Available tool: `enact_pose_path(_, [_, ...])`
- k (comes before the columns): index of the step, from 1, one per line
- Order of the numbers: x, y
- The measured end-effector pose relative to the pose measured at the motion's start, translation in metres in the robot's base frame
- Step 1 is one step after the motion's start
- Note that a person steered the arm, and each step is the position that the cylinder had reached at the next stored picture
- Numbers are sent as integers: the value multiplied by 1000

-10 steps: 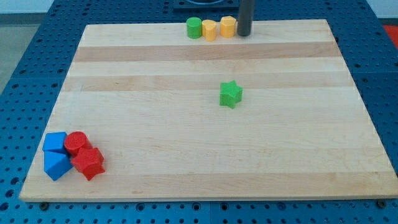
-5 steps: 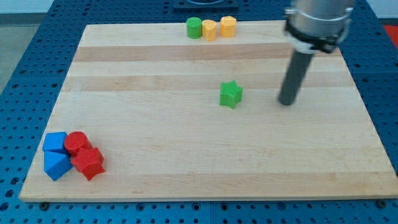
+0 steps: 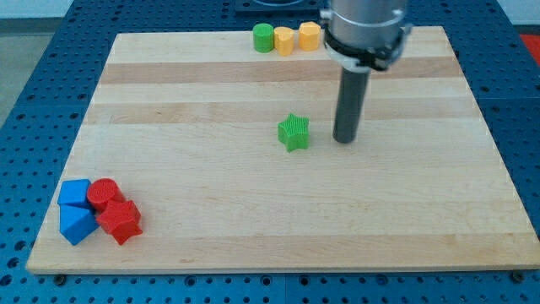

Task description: Place the green star into green circle towards left

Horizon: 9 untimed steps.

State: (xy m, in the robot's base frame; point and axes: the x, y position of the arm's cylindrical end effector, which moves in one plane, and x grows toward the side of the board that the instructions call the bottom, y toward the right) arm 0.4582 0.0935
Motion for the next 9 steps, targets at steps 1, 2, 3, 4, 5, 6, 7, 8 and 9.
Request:
enact_pose_path(1, [19, -24])
enact_pose_path(2, [-15, -51])
enact_pose_path(3, [-62, -62])
enact_pose_path(4, [-83, -96])
enact_pose_path(5, [-66, -52])
enact_pose_path(6, [-33, 3])
enact_pose_path(7, [-4, -12])
enact_pose_path(8, [-21, -72])
enact_pose_path(9, [-77, -120])
